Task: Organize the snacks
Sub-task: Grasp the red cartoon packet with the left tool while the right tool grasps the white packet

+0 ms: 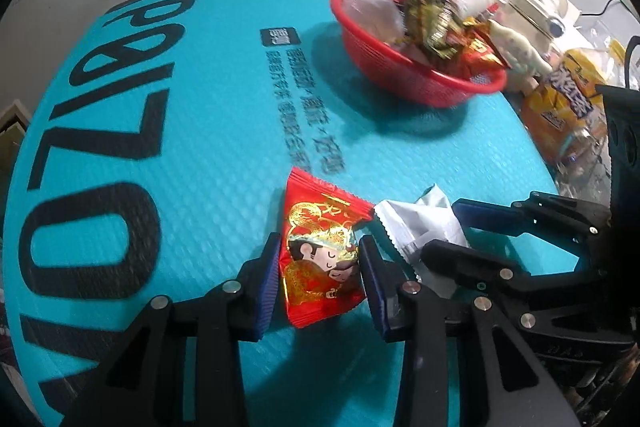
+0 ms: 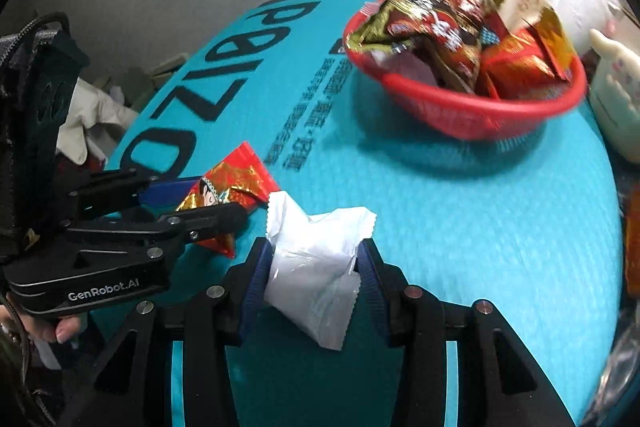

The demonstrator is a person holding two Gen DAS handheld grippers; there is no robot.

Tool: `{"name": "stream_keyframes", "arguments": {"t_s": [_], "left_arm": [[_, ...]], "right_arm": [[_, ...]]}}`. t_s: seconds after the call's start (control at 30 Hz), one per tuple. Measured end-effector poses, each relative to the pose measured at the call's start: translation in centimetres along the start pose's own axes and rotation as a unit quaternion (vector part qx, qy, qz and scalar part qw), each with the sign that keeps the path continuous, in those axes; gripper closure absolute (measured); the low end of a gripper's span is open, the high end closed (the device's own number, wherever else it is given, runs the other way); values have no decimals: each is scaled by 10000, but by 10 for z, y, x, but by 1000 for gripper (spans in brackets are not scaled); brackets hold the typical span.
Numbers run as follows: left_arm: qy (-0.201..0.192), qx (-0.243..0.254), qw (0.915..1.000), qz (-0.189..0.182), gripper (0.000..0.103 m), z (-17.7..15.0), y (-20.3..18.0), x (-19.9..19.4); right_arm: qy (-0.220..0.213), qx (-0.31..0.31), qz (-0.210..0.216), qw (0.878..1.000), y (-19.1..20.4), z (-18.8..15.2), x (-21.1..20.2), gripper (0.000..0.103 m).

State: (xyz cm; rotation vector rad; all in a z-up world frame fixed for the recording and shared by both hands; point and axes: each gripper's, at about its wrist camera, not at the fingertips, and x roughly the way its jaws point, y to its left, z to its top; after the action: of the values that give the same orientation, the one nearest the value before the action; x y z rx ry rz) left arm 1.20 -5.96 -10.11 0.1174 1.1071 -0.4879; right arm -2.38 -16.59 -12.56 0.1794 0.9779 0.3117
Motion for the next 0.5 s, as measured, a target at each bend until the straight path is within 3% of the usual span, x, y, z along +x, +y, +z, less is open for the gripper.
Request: {"name": "stream_keyframes", "arguments": {"t_s": [0.27, 0.3, 0.4, 0.5], "left_arm": [[35, -6, 9999, -152, 67, -18, -19, -11], [19, 2, 9999, -148, 67, -20, -21, -13], [-2, -16, 9999, -103, 67, -22, -20, -11], [-4, -51, 10000, -79, 67, -23, -19, -10]], "right_arm": [[85, -141, -118, 9998, -1, -21, -18, 58], [94, -167, -156, 9997, -1, -22, -19, 56], [115, -228, -313, 9992, 0, -25, -20, 36], [94, -310, -346, 9989, 3, -25, -18, 33]]}}
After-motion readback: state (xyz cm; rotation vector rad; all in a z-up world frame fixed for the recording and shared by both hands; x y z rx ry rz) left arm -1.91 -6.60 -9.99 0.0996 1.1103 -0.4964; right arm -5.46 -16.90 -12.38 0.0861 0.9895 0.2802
